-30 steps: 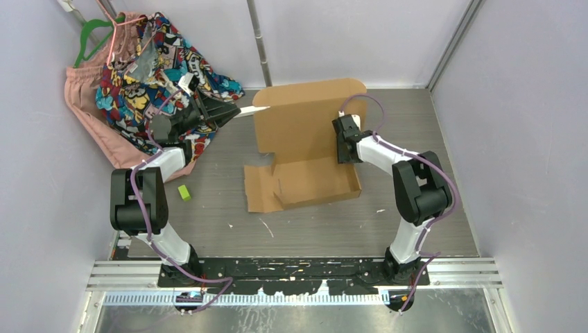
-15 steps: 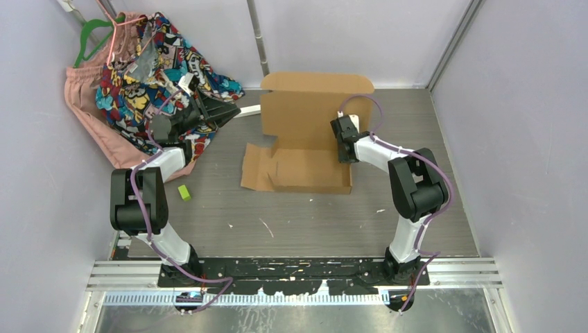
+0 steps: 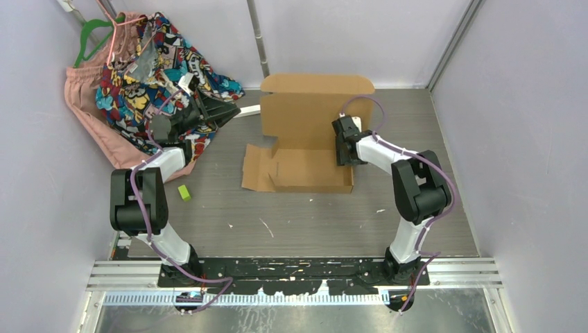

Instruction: Fold the paper box

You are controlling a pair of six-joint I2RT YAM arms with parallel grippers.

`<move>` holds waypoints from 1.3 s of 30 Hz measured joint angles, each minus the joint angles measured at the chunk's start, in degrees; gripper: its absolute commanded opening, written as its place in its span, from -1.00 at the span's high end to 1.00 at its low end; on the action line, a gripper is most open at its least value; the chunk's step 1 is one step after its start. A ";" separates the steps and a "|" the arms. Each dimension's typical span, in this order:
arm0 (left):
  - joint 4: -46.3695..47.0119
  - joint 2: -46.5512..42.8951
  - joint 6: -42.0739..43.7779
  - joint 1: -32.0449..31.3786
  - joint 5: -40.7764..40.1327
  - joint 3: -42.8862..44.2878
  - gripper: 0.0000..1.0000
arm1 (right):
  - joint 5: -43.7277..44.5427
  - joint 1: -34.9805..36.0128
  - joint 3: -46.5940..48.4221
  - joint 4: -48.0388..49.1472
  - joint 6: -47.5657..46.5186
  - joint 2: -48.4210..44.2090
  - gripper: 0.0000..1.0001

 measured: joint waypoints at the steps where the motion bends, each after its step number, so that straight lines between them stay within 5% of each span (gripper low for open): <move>1: 0.00 -0.07 0.00 0.00 0.00 0.00 0.35 | -0.33 -0.02 0.00 -1.07 0.07 -0.68 -0.17; 13: 0.02 -0.42 0.02 0.00 -0.04 -0.35 0.36 | -5.46 -0.09 -2.45 -10.32 3.21 -15.52 0.00; 28: 0.04 -1.29 0.02 0.00 -0.07 -1.46 0.33 | -8.37 3.13 -7.52 -11.23 6.32 -12.41 0.20; 32: 0.02 -1.31 0.07 0.02 -0.07 -1.99 0.30 | -8.83 3.72 -7.96 -11.08 6.60 -10.99 0.58; 35: 0.04 -1.31 0.15 0.02 -0.07 -2.45 0.28 | -9.20 3.80 -8.52 -10.73 7.19 -10.45 0.58; 37: 0.04 -1.31 0.31 0.02 -0.07 -2.93 0.26 | -9.22 3.85 -8.59 -10.60 7.50 -10.45 0.41; 39: 0.04 -1.31 0.61 0.02 -0.09 -3.65 0.00 | -9.31 3.85 -8.59 -10.60 7.67 -10.45 0.26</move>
